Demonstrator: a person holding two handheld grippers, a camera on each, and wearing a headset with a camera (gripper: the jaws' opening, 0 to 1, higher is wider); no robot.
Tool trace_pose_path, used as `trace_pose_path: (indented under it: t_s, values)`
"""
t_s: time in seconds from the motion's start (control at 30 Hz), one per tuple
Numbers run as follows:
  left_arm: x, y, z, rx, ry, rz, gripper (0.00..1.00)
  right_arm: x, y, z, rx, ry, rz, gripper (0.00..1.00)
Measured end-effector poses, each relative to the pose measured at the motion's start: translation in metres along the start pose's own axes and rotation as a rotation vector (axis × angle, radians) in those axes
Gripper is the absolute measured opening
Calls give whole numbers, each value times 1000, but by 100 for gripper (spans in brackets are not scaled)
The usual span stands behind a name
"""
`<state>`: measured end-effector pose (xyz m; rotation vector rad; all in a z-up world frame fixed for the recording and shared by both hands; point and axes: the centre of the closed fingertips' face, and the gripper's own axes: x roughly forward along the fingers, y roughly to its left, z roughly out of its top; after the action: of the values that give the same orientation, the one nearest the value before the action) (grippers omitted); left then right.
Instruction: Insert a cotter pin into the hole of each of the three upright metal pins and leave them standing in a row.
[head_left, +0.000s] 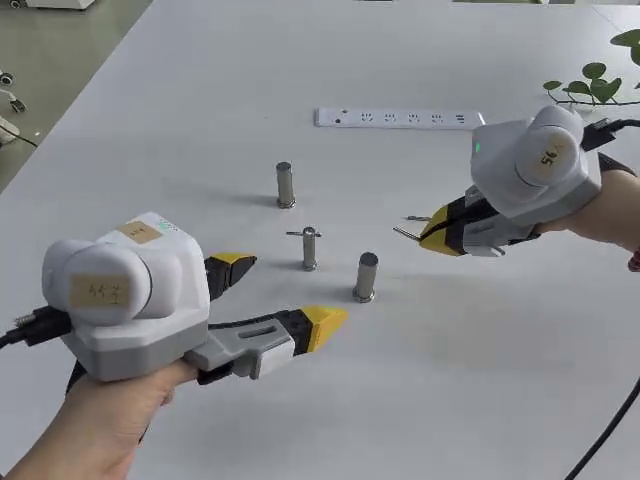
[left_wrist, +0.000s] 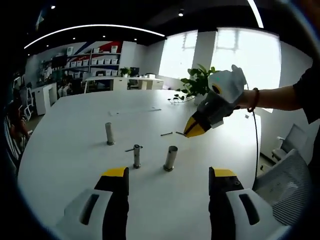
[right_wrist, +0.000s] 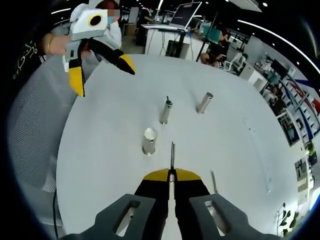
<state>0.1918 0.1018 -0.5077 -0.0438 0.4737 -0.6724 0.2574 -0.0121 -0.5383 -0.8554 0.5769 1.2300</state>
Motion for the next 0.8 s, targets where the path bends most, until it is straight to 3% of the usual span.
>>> trace_pose_path:
  t_s: [0.17,0.37,0.8]
  values:
    - [4,-4,-5,-22,32,-11,55,-4,16,15,-56,-28,2,0]
    - [9,-10,-2,-59,33,-44,45,-3,35,27,-118,-43,23,0]
    - [19,-28,-4,-132,66,-126,28,1,55,41,-231,-58,50,0]
